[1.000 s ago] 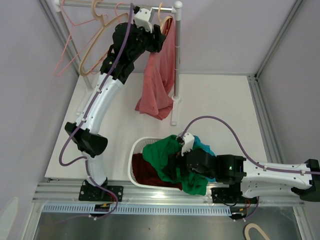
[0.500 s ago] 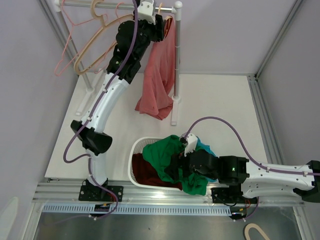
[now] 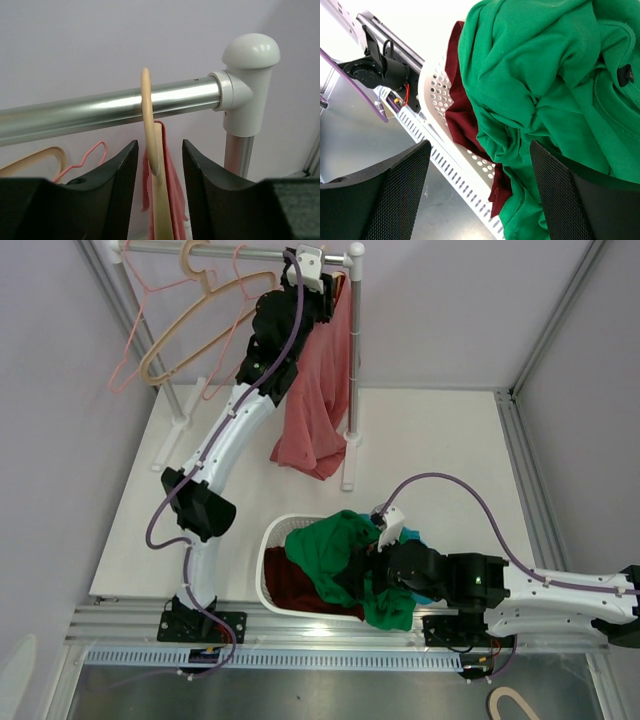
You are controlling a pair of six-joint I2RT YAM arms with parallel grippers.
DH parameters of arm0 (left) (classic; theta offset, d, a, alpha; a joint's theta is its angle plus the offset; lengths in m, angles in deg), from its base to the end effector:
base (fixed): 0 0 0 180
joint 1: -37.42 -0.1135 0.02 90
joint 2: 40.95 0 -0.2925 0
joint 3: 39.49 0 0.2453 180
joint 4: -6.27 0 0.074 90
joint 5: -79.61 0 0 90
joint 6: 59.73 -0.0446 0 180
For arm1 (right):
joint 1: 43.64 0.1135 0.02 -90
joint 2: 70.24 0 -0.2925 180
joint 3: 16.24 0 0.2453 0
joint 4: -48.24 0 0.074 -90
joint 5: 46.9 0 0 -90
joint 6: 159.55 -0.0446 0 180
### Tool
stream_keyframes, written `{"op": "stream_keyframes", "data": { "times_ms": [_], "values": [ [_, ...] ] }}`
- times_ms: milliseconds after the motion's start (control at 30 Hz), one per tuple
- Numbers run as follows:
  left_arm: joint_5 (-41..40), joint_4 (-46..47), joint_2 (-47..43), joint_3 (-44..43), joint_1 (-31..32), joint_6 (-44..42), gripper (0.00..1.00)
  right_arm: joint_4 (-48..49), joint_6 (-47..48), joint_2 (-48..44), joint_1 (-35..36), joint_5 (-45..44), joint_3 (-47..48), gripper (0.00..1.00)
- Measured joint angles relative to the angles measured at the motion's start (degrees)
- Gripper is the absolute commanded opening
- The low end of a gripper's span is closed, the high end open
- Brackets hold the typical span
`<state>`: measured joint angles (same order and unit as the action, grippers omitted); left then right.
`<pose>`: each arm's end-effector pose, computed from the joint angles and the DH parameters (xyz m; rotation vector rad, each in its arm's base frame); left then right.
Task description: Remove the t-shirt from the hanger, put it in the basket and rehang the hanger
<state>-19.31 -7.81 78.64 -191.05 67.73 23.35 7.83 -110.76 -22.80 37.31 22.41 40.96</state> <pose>0.4221 -0.2387 0.5340 0.2741 1.2365 -0.2544 0.0413 0.1590 0.3115 -0.5303 2.1378 0.8993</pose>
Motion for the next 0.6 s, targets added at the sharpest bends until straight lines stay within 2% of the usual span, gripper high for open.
{"op": "stream_keyframes", "data": {
  "times_ms": [33, 67, 100, 200, 600],
  "values": [
    [0.00, 0.90, 0.26, 0.00, 0.00, -0.28, 0.42, -0.04, -0.20, -0.11, 0.00, -0.07, -0.09, 0.85],
    [0.00, 1.57, 0.50, 0.00, 0.00, -0.68, 0.33, -0.11, -0.33, -0.22, 0.00, -0.11, -0.17, 0.85],
    [0.02, 2.34, 0.76, 0.00, 0.02, -0.87, 0.15, -0.07, -0.42, -0.37, 0.00, -0.11, -0.31, 0.85],
    [0.04, 3.48, 1.18, -0.07, -0.02, -1.42, 0.01, -0.11, -0.66, -0.76, 0.00, -0.17, -0.70, 0.85],
    [0.09, 1.07, 0.00, -0.07, -0.09, -1.84, 0.01, 0.63, -0.70, 0.50, 0.00, -0.28, -0.98, 0.85]
  ]
}}
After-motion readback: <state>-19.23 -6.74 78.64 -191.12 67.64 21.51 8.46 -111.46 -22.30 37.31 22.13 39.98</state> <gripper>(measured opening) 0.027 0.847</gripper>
